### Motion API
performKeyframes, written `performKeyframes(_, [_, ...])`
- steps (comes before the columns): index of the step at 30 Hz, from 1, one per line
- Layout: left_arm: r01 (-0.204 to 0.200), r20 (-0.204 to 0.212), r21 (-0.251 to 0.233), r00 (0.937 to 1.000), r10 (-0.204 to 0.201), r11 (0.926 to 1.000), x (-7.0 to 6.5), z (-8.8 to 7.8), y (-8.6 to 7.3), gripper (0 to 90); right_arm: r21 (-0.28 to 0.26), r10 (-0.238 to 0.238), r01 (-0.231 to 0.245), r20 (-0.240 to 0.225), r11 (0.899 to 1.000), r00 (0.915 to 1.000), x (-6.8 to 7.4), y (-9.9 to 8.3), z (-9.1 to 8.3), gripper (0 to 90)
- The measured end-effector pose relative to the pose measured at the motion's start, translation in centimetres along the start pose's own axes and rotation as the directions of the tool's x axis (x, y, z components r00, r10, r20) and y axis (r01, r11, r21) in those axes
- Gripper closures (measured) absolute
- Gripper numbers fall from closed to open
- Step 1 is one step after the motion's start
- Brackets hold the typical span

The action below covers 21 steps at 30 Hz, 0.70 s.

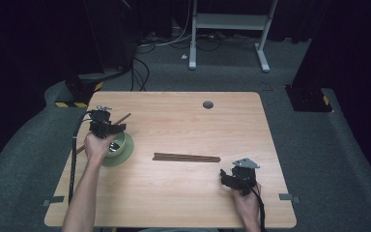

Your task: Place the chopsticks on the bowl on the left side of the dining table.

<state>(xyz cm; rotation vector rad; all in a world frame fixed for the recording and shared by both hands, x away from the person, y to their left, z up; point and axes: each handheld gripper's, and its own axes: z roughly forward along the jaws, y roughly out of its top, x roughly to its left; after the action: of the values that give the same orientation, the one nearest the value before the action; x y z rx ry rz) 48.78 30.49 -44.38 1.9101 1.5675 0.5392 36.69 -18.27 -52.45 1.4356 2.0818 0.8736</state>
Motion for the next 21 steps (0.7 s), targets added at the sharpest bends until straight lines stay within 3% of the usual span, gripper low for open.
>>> performKeyframes(21, [-0.056,0.024,0.028,0.9982,0.055,0.998,-0.85,-0.43,-0.52,31.4,0.001,0.001,-0.001,0.001,1.0,1.0,0.01,0.0,0.0,24.2])
